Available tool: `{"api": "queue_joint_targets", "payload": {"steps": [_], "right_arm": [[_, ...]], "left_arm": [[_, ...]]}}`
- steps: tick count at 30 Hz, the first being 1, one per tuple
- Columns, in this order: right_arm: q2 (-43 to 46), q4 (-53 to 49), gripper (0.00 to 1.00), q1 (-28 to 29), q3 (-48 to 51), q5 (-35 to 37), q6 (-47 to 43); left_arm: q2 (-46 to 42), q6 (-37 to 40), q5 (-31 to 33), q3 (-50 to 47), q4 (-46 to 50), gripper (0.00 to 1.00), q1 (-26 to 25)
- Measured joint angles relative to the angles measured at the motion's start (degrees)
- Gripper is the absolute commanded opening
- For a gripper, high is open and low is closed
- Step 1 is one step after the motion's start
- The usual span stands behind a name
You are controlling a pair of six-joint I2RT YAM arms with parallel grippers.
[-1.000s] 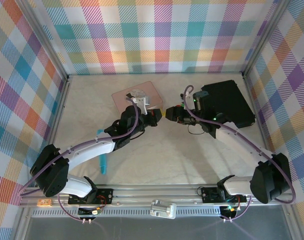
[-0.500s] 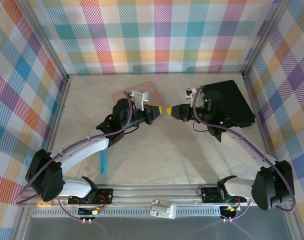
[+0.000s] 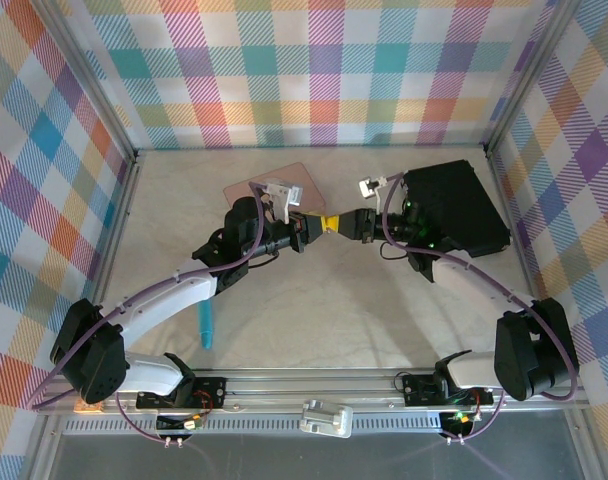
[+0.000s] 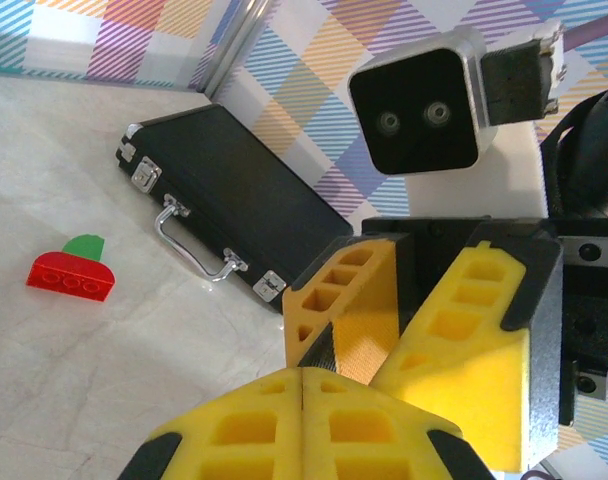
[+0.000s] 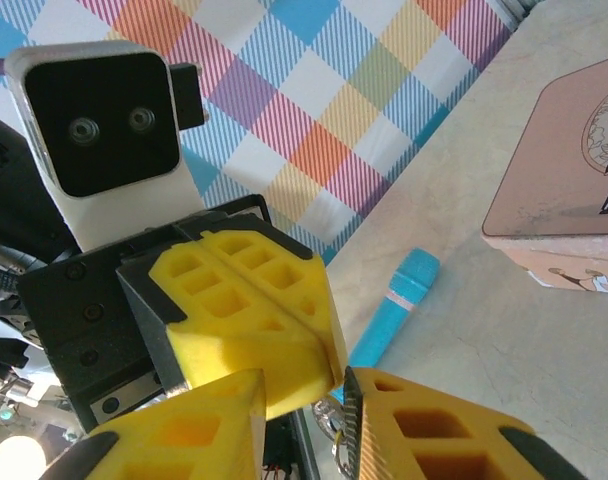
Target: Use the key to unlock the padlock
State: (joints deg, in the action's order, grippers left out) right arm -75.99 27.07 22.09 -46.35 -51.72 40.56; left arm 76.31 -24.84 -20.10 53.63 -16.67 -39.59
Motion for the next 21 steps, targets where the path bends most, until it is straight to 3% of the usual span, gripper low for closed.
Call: {"api": "queue_joint_targets", "payload": {"steps": [5,21], "right_arm": [[0.00,1.27,0.34,0.00,2.32,0.00,1.18],[1.03,5.97,0.27,0.81,3.45,-0.20,4.07]], "left_arm": [[-0.55,-0.28,0.22,0.00,-0.22,0.00,0.00],[-0.74,-2.56,-0.02,0.00,-3.23,0.00,0.00]]}}
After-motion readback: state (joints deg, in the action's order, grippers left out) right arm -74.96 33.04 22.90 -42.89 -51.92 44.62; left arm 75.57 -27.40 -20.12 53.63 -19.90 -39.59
